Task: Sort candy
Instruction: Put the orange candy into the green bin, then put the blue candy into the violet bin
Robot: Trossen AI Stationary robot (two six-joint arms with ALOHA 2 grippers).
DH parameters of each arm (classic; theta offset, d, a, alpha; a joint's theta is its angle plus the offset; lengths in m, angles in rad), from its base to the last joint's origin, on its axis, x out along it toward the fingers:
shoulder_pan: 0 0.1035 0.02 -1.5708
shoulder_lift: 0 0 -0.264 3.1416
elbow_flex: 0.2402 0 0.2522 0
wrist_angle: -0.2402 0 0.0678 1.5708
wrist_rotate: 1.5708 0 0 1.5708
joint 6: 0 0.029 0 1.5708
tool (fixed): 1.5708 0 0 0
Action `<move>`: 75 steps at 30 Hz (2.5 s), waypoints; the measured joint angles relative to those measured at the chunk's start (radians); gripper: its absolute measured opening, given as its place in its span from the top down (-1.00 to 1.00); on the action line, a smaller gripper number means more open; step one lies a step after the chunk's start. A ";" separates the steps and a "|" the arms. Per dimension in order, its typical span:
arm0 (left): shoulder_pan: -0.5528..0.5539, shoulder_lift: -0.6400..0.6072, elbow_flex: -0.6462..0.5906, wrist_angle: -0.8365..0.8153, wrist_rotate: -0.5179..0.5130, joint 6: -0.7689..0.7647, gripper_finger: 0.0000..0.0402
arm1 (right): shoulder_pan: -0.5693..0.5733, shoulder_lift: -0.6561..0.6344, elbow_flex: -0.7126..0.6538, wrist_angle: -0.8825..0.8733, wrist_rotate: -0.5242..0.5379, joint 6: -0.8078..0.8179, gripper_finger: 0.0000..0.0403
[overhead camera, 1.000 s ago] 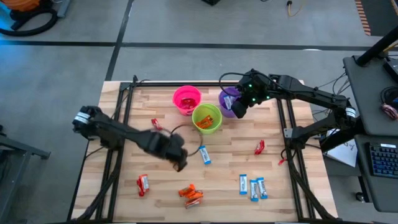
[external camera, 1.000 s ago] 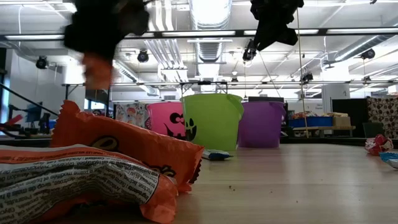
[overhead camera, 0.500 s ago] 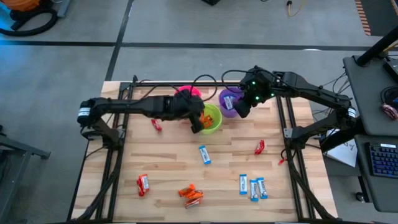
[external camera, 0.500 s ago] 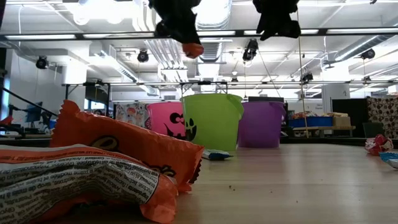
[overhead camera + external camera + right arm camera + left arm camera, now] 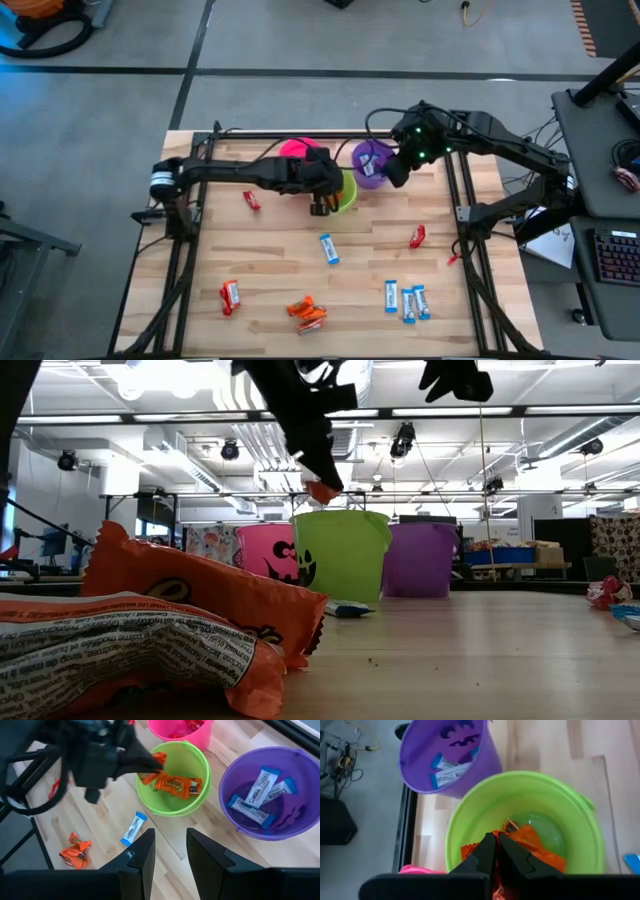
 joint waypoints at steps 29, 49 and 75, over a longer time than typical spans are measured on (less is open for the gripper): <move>0.027 0.025 0.062 -0.079 0.021 -0.142 0.34 | 0.021 0.000 0.000 -0.015 0.007 0.011 0.49; -0.044 -0.226 0.062 -0.095 0.231 -0.393 0.38 | 0.279 0.036 -0.004 -0.030 -0.119 0.406 0.49; -0.380 -0.529 -0.352 0.229 0.221 -0.569 0.38 | 0.740 0.426 -0.032 -0.132 -0.044 0.989 0.02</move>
